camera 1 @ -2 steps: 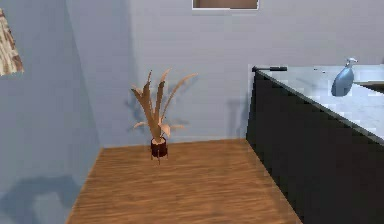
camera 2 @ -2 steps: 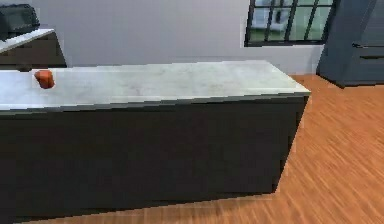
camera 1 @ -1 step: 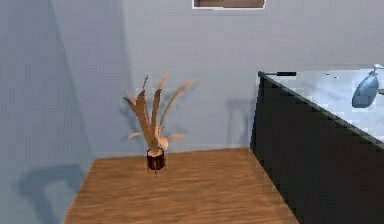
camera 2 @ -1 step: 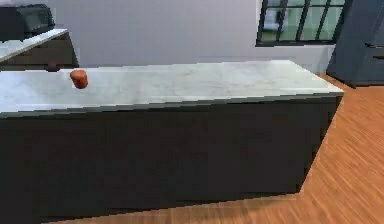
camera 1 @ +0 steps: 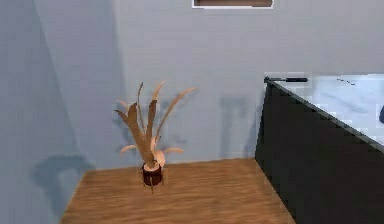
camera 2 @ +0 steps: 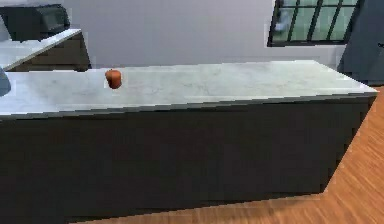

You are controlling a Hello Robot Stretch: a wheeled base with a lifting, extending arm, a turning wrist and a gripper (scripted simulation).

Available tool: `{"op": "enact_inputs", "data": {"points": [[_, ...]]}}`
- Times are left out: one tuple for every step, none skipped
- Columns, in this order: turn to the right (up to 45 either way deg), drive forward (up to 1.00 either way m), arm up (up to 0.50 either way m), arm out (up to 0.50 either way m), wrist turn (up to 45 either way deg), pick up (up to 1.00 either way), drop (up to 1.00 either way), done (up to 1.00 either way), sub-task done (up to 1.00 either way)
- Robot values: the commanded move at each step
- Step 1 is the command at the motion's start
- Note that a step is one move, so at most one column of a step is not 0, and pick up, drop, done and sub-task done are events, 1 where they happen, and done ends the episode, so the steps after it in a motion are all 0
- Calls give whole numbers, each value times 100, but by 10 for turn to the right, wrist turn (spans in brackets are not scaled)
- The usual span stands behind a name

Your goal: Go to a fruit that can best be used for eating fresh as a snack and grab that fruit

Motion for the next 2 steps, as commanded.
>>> {"op": "enact_inputs", "data": {"points": [[240, 0, 0, 0, 0, 0, 0, 0, 0], [0, 70, 0, 0, 0, 0, 0, 0, 0]]}}
